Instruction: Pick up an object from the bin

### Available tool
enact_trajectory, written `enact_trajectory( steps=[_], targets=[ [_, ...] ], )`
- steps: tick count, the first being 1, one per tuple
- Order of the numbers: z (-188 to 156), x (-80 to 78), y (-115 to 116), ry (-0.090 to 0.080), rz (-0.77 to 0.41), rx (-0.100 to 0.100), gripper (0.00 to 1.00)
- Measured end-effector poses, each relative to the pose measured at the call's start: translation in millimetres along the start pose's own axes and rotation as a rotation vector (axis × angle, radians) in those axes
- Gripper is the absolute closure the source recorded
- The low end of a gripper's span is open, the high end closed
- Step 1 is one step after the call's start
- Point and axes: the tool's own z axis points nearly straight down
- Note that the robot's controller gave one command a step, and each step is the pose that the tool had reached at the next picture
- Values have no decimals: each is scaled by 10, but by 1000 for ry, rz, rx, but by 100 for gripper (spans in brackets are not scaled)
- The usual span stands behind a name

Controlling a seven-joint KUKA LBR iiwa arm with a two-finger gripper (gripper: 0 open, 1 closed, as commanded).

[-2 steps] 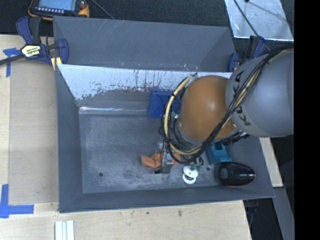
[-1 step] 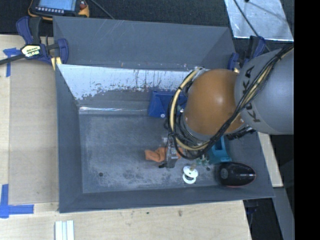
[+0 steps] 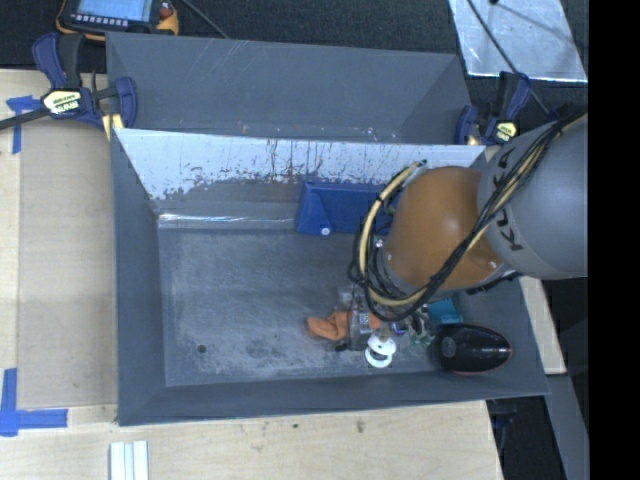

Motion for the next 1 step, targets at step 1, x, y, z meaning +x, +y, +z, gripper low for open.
enact_trajectory(
  steps=[1],
  targets=[
    [-135,43,-41,17,-1,3,100]
  ],
)
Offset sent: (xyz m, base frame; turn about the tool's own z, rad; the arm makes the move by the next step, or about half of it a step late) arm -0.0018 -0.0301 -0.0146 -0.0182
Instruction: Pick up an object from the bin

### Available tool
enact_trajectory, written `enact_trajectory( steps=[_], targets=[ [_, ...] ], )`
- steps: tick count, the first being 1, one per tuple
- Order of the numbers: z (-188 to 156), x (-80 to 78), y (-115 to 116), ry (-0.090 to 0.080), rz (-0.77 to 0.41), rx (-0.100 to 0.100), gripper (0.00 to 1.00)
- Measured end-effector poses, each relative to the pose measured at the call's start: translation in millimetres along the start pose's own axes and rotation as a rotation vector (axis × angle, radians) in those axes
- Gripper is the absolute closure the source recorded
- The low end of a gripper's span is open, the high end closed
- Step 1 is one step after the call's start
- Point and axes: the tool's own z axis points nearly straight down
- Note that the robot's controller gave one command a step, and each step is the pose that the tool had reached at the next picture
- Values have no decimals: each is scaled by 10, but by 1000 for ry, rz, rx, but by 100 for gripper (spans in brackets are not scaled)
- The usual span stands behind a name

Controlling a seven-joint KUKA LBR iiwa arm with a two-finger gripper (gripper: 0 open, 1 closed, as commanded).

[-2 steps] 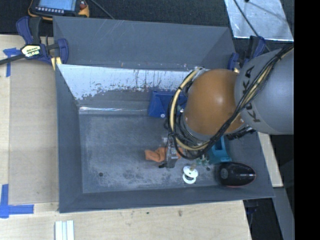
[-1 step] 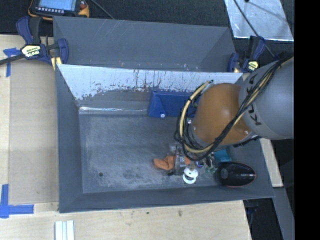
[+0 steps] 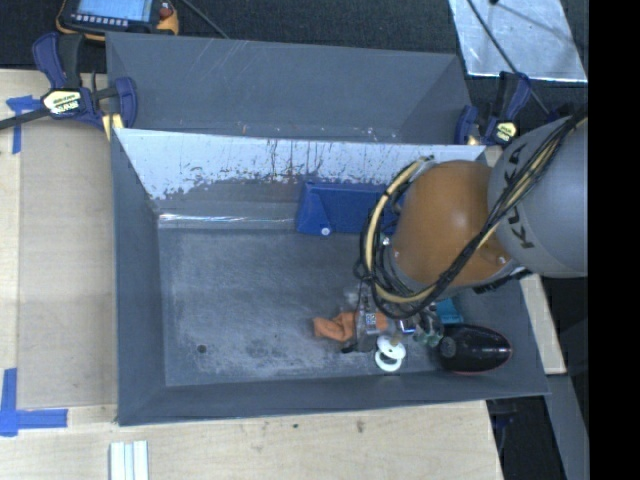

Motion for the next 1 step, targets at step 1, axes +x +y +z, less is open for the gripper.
enact_trajectory(
  steps=[1],
  targets=[
    [-309,-51,-6,-20,-9,-2,100]
  ],
)
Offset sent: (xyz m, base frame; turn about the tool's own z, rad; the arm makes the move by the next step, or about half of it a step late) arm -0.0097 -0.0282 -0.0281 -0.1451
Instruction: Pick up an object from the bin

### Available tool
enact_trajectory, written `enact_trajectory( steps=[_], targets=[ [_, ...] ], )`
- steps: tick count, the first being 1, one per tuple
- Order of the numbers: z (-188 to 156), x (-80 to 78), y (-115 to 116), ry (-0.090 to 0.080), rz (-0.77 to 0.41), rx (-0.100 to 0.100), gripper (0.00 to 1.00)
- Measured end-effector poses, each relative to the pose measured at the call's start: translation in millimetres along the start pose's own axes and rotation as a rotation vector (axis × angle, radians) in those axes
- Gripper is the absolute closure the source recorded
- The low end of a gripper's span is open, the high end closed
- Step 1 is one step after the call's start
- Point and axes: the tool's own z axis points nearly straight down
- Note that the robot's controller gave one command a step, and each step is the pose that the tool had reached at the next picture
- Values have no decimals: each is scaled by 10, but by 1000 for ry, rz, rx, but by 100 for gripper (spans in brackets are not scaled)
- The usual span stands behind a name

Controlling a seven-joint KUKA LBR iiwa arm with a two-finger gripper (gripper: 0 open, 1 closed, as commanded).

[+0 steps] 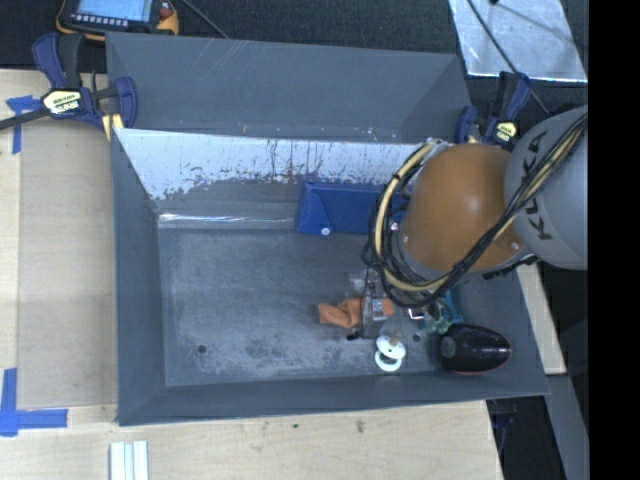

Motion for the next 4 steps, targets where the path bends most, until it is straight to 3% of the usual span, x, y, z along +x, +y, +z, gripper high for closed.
enact_trajectory(
  steps=[1,2,4],
  targets=[
    [435,115,-190,5,-110,0,100],
    [577,-26,-575,5,-141,1,100],
    [577,-27,-575,5,-140,1,100]
  ],
)
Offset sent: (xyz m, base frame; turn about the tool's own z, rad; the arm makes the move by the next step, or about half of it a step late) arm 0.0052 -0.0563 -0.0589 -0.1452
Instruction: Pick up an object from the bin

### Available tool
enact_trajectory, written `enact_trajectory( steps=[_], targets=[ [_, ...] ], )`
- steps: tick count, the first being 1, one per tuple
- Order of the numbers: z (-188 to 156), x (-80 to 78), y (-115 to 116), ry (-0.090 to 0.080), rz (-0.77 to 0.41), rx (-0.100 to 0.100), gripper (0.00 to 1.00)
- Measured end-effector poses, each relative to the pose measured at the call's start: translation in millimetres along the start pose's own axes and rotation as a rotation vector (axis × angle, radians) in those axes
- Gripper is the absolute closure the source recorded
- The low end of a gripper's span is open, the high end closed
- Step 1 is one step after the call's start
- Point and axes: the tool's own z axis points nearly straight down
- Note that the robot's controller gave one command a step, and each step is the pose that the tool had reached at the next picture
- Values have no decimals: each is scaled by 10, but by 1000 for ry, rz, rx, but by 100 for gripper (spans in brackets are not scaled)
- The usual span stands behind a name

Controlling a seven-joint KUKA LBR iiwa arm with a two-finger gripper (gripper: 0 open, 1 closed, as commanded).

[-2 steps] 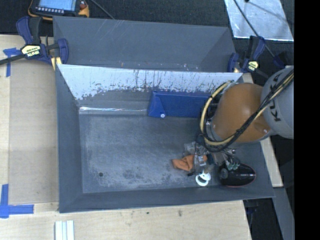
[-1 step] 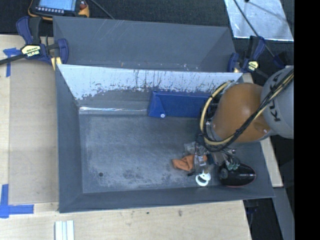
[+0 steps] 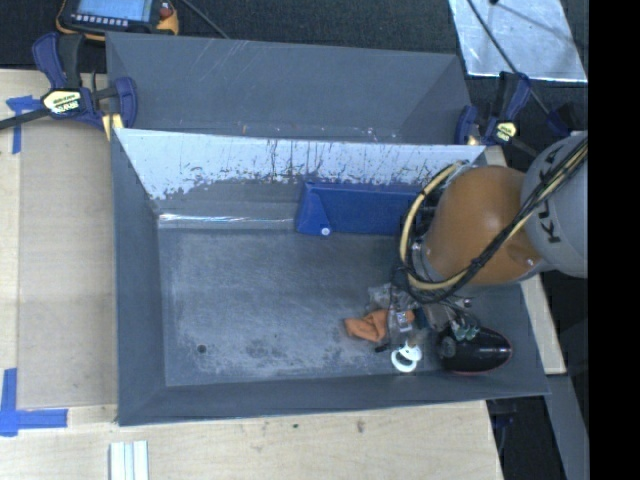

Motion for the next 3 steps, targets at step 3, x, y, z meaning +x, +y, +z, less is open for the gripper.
enact_trajectory(
  steps=[3],
  targets=[
    [-393,32,-38,10,-4,-4,100]
  ],
)
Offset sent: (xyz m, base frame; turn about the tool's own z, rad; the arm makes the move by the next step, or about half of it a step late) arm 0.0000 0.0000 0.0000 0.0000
